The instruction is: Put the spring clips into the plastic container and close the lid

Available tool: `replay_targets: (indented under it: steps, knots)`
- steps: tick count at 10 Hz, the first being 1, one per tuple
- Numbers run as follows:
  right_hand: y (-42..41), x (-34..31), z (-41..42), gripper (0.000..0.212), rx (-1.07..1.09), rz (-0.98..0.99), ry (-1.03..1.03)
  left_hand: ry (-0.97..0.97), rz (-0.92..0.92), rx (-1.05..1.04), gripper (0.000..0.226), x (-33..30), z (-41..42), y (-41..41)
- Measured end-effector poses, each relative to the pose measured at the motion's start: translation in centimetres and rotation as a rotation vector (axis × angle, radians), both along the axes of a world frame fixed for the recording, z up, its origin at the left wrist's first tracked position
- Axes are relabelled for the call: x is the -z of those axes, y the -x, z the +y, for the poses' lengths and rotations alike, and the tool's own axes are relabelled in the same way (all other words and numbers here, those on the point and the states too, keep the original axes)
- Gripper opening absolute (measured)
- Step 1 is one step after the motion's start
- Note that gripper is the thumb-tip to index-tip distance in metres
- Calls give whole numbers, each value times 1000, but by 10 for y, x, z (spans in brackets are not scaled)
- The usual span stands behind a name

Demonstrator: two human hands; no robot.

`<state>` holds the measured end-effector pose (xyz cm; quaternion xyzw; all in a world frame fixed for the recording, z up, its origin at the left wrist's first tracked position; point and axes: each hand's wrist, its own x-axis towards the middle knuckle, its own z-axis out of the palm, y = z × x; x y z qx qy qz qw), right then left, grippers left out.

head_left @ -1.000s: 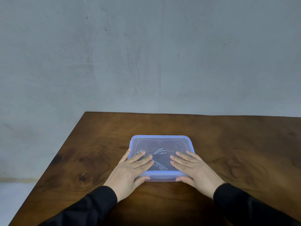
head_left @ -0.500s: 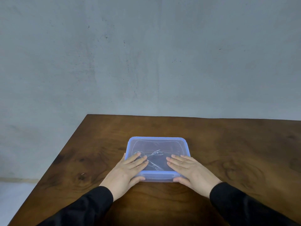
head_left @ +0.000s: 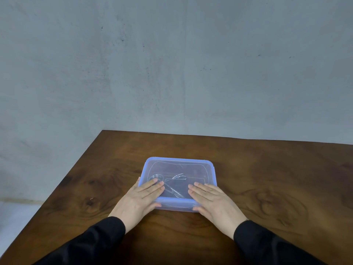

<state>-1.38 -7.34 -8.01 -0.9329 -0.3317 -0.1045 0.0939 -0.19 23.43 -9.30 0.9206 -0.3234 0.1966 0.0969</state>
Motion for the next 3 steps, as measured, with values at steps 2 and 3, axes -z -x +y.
replay_targets:
  steps: [2,3]
  knots:
    - [4,-15,-8,72,-31,155,-78,-44,94,-10,64,-10,3,6]
    - [16,-30,-20,69,174,299,-359,234,203,-122,61,-25,9,21]
